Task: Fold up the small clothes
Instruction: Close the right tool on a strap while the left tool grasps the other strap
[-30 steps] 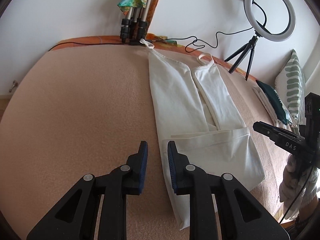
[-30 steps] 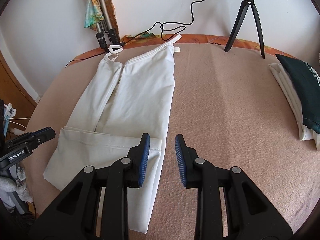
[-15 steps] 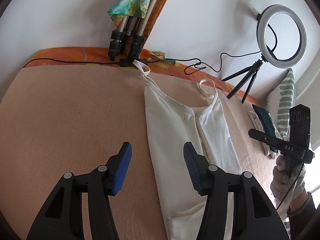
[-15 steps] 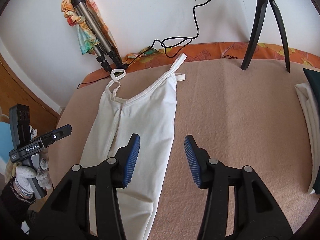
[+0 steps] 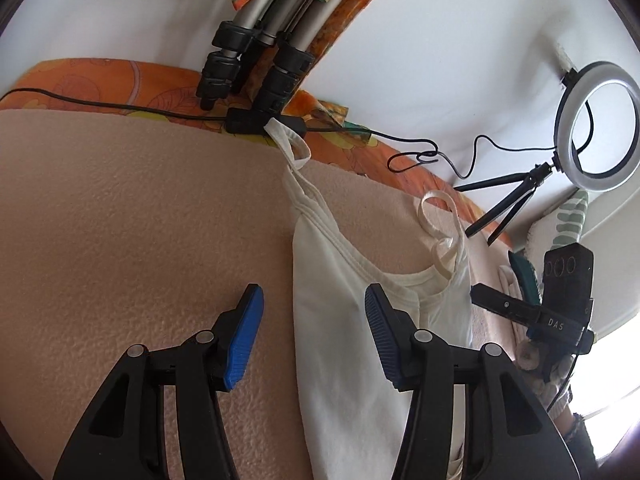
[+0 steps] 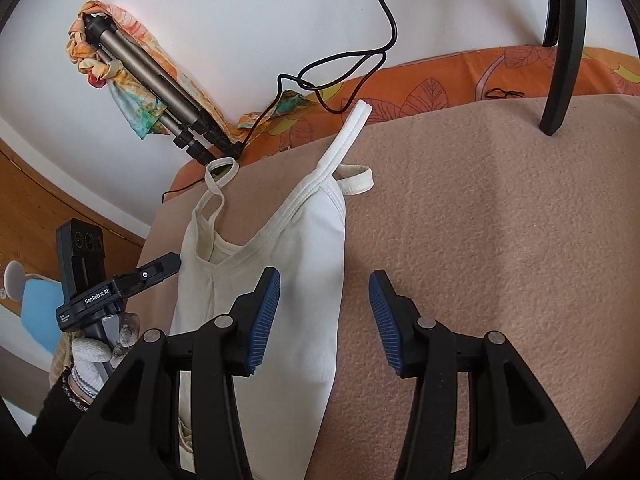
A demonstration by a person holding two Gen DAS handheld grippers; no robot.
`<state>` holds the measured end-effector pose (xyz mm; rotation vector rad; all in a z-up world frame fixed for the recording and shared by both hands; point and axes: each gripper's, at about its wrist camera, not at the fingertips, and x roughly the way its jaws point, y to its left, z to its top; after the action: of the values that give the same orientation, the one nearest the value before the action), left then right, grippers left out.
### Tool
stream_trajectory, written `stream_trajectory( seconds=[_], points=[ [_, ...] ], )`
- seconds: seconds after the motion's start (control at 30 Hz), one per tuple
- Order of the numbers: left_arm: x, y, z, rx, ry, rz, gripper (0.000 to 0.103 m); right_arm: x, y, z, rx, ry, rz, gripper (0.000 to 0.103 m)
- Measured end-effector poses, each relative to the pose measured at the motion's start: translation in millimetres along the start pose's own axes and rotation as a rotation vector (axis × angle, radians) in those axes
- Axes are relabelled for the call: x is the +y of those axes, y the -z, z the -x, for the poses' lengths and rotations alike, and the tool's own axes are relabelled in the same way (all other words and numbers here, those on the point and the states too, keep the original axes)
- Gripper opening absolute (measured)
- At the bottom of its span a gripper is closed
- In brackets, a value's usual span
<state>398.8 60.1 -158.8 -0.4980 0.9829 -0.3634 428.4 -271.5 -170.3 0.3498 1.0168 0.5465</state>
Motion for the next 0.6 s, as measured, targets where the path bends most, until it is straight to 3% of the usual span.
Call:
stream_trajectory(
  seconds=[0.07,0.1,0.13,0.2,0.3,0.37,0.47,0.57,0.6],
  points=[
    [1.5,-4.4,-1.6,-0.004,0.009,0.013,0.047,1.8,-2.8,-3.2,0.000,-0.017,0.005,0.049],
    [1.2,-5.2,-2.1,-0.006,0.006,0.013,0.038,3.2,-3.8,-4.2,-0.001,-0.020,0.007,0.044],
    [1.5,-6.6,-3.4,-0.005,0.003,0.014,0.025,4.5,-4.6,-5.3,0.001,-0.023,0.010,0.038],
    [2.4,-7.5,-4.9,-0.008,0.001,0.019,0.010,5.9,-6.3,-7.7,0.014,-0.021,0.011,0.013],
    [0.3,-9.0,-6.9,-0.042,-0.060,0.004,0.004,10.5,-9.1,-7.7,0.005,0.035,0.047,0.003],
    [0.6,-10.3,-6.7,-0.055,-0.062,-0.015,0.004,8.7,-12.1,-7.4,-0.012,0.111,0.062,0.003],
    [2.5,-11.7,-5.4,-0.048,-0.035,-0.021,0.004,2.3,-15.2,-4.7,-0.011,0.060,0.032,0.003],
    [7.2,-16.6,-4.9,-0.019,-0.007,0.017,0.026,-3.9,-19.2,-0.5,-0.015,0.001,0.000,0.004],
    [9.1,-18.5,-3.4,-0.022,0.003,0.028,0.040,-5.4,-20.8,0.5,-0.015,-0.011,-0.005,0.005]
  ],
)
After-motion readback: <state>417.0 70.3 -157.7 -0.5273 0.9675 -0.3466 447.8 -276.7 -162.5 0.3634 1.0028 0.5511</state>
